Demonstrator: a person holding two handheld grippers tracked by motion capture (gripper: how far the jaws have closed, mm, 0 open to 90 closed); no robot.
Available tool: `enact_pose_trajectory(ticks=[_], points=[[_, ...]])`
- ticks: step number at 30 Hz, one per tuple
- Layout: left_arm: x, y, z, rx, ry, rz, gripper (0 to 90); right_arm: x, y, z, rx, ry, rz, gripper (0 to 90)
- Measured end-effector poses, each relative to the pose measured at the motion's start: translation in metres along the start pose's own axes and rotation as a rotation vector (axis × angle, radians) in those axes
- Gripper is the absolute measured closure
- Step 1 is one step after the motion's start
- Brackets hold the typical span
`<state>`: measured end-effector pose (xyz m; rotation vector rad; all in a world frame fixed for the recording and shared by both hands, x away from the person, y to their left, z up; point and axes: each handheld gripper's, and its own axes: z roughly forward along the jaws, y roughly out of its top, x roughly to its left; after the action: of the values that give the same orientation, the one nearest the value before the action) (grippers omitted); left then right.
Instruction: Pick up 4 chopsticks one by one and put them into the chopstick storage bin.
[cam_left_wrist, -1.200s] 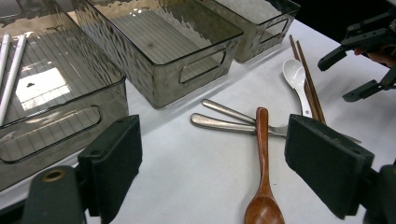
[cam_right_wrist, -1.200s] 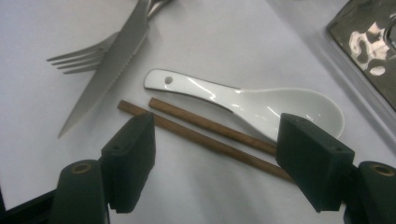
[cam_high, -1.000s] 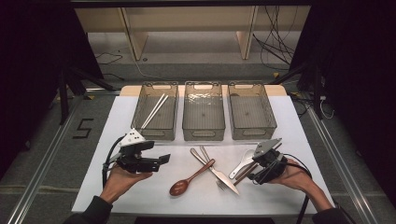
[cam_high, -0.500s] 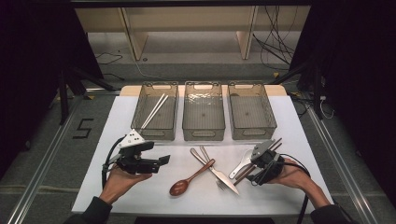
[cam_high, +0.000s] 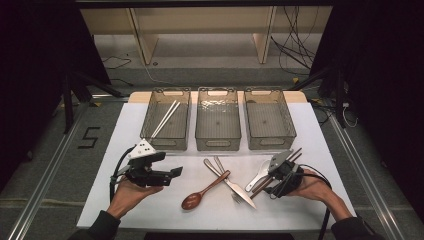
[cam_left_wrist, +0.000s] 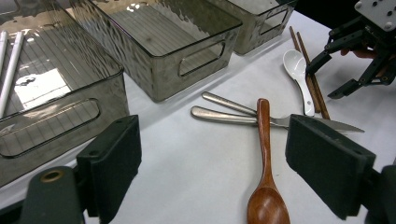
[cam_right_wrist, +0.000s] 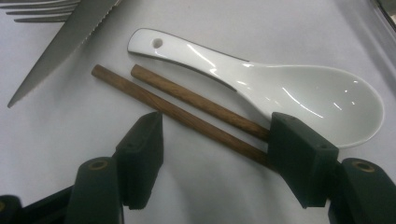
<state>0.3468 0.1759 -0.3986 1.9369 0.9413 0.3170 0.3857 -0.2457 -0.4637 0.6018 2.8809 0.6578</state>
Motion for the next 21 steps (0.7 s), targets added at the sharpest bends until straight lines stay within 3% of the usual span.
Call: enact_pose_trajectory(ticks=[7, 19, 21], points=[[-0.0002, -0.0001, 0.0000, 0.001, -0.001, 0.005, 18.1, -0.0006, -0.0010, 0.0000, 0.015, 0.006, -0.001, 40.4], [-0.0009, -0.0005, 0.0011, 0.010, -0.005, 0.014, 18.0, 0.0033, 0.0013, -0.0074, 0.163, 0.002, -0.026, 50.4], [-0.0010, -0.0005, 0.0013, 0.012, -0.006, 0.015, 18.0, 0.0025, 0.0013, -0.0071, 0.174, 0.007, -0.051, 51.0]])
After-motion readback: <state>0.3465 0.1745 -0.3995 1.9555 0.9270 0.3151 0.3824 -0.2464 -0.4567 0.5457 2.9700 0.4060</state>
